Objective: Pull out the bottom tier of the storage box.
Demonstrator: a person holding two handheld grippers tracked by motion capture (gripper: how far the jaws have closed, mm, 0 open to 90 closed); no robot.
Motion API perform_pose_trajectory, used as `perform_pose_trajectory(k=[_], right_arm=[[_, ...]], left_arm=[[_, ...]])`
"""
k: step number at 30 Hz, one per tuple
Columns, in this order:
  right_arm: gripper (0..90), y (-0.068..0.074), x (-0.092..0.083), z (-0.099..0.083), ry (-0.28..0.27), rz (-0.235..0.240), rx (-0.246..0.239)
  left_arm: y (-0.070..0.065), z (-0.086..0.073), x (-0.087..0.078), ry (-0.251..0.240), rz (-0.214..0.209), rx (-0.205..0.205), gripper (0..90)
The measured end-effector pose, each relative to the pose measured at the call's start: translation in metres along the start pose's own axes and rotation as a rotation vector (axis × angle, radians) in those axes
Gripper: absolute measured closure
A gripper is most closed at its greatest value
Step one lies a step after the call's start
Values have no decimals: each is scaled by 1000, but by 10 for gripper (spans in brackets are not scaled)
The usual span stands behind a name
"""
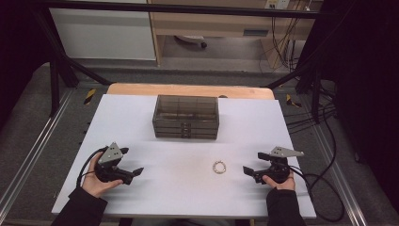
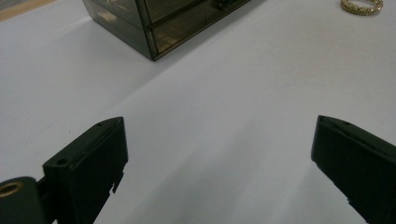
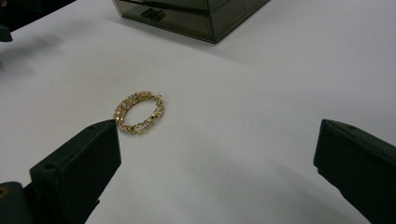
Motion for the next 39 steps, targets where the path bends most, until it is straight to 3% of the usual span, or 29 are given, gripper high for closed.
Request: perform_pose_trajectory(k=[20,29,39], right_arm=[[12,0,0,0,2,-1,-6],[12,0,1,-1,5,-2,-9],[11,0,1,-1,6,-2,-10]], left_arm=[[-7,12,10,65,37,98,41],[-10,18,17,112,62,169,41],[-13,25,25,143,83,220,42]])
Point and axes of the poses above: each handheld gripper's, and its own axes: x roughly forward along the jaws, z roughly out of its top, y roughly to its left, the point moved 5 cm from there along x, roughly forward along the jaws, and after that the axes turned 15 degrees about -z, right-handed, at the moved point
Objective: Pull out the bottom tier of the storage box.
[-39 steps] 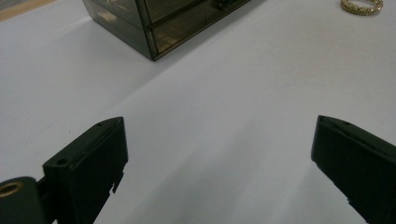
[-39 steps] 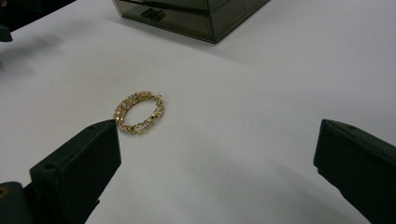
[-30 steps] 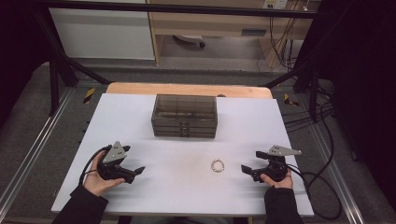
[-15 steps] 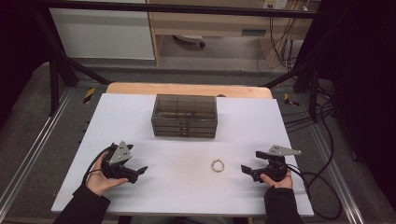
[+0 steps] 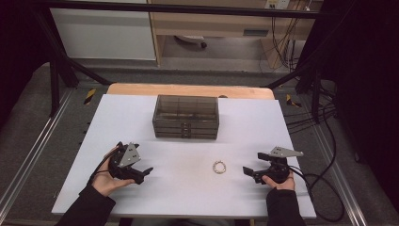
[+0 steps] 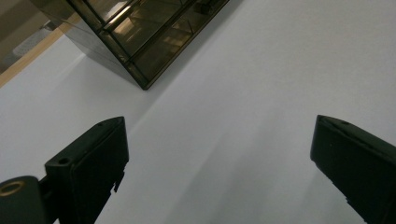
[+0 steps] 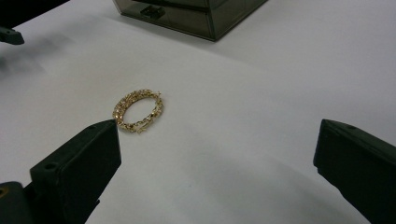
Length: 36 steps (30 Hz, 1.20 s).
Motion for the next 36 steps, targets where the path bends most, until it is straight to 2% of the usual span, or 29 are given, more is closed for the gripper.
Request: perform_pose_trajectory(k=[11,27,36], right_arm=[[11,0,0,0,0,-1,1],[11,0,0,0,0,-2,0],[11,0,0,0,-1,-3,-2]], left_arm=[[-3,11,8,12,14,57,42],[-8,25,20,52,55,172,43],[-10,30,29,90,83,236,45]])
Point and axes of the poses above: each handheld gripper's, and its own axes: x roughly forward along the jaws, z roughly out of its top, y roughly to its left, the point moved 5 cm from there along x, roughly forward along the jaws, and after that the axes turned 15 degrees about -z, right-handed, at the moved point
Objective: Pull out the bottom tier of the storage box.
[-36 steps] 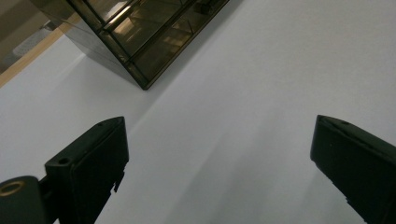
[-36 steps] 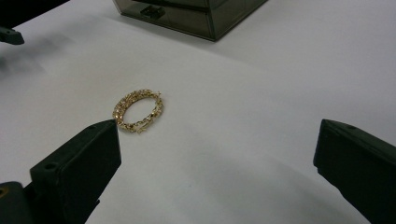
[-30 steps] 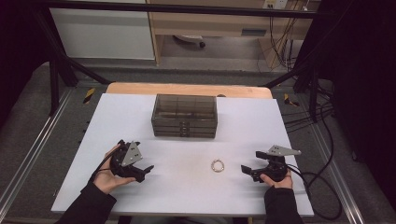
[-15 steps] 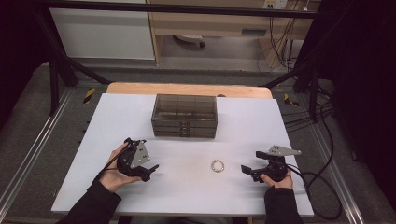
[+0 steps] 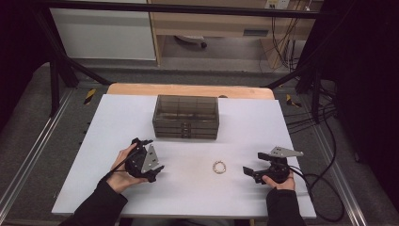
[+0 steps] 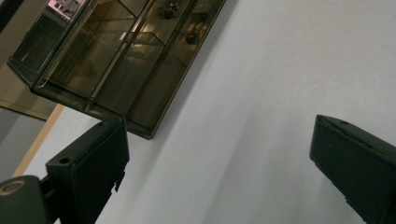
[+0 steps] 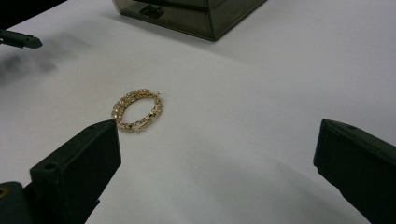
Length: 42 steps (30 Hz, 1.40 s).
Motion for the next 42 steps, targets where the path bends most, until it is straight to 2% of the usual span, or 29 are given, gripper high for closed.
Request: perform_pose_trajectory(k=[19,22,30,42], right_arm=[[11,0,0,0,1,0,-3],[11,0,0,0,1,0,-4],[11,0,0,0,1,0,-4],[11,0,0,0,1,-1,-3]], left_arm=[[0,15,18,29,40,109,48],[0,18,22,40,56,140,48],[0,23,28,49,74,175,48],[2,28,39,93,123,262,48]])
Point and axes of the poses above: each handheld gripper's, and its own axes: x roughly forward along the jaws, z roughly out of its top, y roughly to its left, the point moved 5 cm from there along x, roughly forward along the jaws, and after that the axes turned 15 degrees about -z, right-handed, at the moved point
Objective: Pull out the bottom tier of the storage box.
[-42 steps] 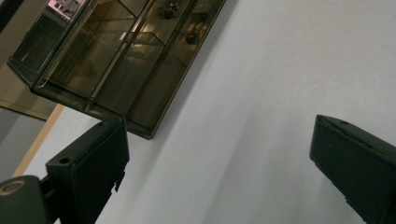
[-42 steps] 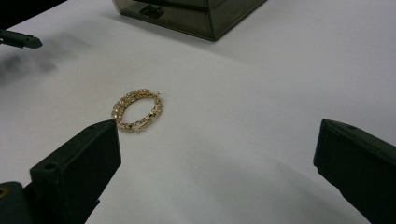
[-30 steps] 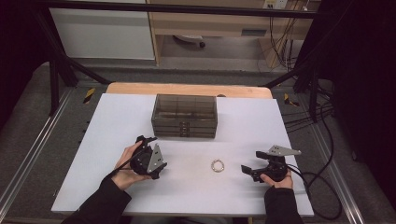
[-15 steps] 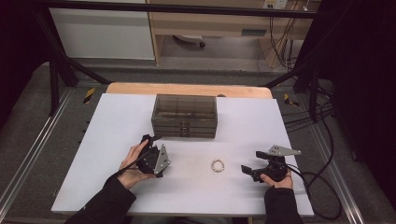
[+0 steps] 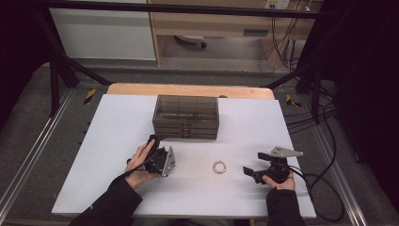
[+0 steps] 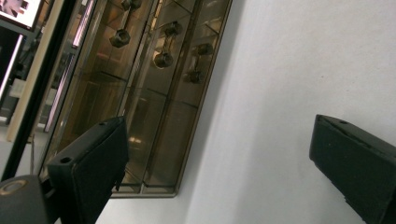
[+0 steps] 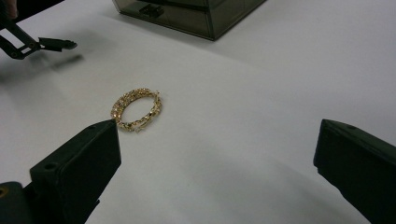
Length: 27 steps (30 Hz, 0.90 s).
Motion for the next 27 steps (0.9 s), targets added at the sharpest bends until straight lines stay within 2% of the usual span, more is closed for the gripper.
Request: perform_pose_trajectory(k=[8,18,27], right_arm=[[11,0,0,0,1,1,-2],[11,0,0,0,0,1,-3],[11,0,0,0,0,0,-4]], left_arm=[[0,4,7,20,32,30,53],[0,12,18,23,61,58,85],[0,15,24,54,103,101,125]])
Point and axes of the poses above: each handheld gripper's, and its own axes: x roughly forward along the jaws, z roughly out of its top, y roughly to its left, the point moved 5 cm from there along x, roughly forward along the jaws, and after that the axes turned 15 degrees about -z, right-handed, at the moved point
